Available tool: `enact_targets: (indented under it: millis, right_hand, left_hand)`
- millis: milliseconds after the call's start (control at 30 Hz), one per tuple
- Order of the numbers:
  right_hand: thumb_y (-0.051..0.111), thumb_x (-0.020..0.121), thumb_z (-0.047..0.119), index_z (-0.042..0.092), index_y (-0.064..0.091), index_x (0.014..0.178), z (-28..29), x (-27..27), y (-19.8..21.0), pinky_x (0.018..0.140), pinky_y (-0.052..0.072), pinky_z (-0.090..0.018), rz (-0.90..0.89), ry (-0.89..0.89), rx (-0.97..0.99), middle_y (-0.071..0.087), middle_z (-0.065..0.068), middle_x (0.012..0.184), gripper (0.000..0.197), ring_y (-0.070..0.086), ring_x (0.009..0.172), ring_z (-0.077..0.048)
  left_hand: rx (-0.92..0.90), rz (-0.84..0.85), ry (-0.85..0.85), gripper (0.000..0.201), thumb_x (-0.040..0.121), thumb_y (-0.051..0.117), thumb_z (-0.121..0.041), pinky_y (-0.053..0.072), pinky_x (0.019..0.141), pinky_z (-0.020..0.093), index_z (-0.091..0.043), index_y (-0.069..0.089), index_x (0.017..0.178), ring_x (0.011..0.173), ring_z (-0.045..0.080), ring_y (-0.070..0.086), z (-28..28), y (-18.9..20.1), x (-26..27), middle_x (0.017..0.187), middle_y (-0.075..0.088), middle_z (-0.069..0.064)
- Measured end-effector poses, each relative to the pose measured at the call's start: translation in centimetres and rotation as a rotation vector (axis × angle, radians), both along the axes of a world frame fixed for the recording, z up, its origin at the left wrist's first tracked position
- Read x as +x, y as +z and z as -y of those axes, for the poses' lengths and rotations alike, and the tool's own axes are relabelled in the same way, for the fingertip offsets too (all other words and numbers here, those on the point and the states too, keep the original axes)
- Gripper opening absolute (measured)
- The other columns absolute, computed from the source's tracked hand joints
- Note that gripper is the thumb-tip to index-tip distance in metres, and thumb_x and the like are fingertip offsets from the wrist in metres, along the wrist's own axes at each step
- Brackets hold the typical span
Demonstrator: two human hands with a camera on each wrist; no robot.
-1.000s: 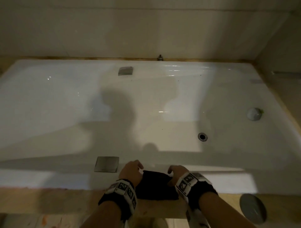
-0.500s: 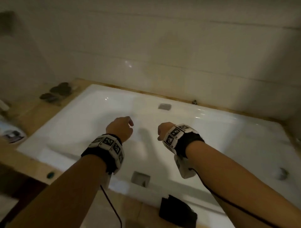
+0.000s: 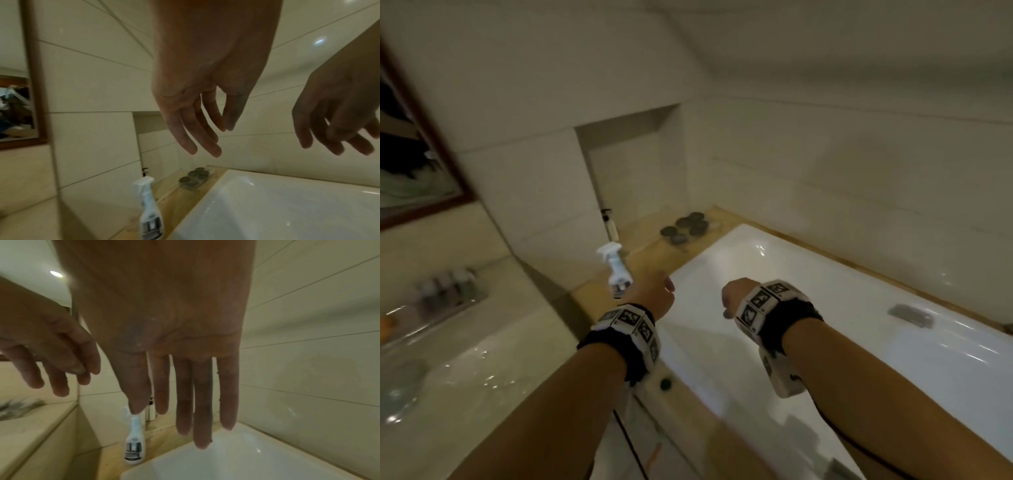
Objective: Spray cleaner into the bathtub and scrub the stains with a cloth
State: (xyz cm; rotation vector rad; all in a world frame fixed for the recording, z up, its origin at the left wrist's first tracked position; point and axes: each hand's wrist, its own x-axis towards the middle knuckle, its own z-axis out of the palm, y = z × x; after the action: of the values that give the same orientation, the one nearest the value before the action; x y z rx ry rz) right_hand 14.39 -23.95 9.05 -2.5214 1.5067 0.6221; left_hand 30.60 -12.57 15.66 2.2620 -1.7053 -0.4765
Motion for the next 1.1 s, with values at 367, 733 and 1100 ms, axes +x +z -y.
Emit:
enact_targets:
  millis: [367,733,1100]
  right_hand:
    - [0.068,0.066,0.03,0.019,0.052,0.099,3.6,11.7,7.5,0.081,0.047,-0.038,-0.007,0.125,-0.007,0.055,-0.002,0.11,0.038,0.056,0.099,-0.028]
    - [0.048,0.095,0.024,0.011,0.047,0.126,12.3,20.6,9.0,0.095,0.04,-0.037,0.096,0.274,0.041,0.05,-0.009,0.128,0.034,0.048,0.104,-0.024]
    - [0.044,0.096,0.023,0.021,0.02,0.146,18.7,24.4,1.0,0.106,0.03,-0.027,0.192,0.096,0.275,0.029,-0.005,0.148,0.055,0.033,0.133,-0.021]
  left_hand:
    - [-0.015,-0.019,0.153,0.025,0.087,0.048,-0.017,0.041,0.096,0.026,-0.027,0.062,0.105,0.119,0.019,0.05,8.5,0.2,13.1,0.136,0.049,0.0]
    - [0.017,-0.043,0.325,0.021,0.087,0.048,-0.014,0.049,0.078,0.026,-0.024,0.057,0.102,0.092,0.018,0.059,17.2,-0.3,23.0,0.11,0.062,0.002]
    - [0.193,0.065,0.215,0.037,0.096,0.044,-0.023,0.043,0.097,0.026,-0.014,0.045,0.132,0.119,0.019,0.051,24.6,-7.8,30.6,0.133,0.05,0.006]
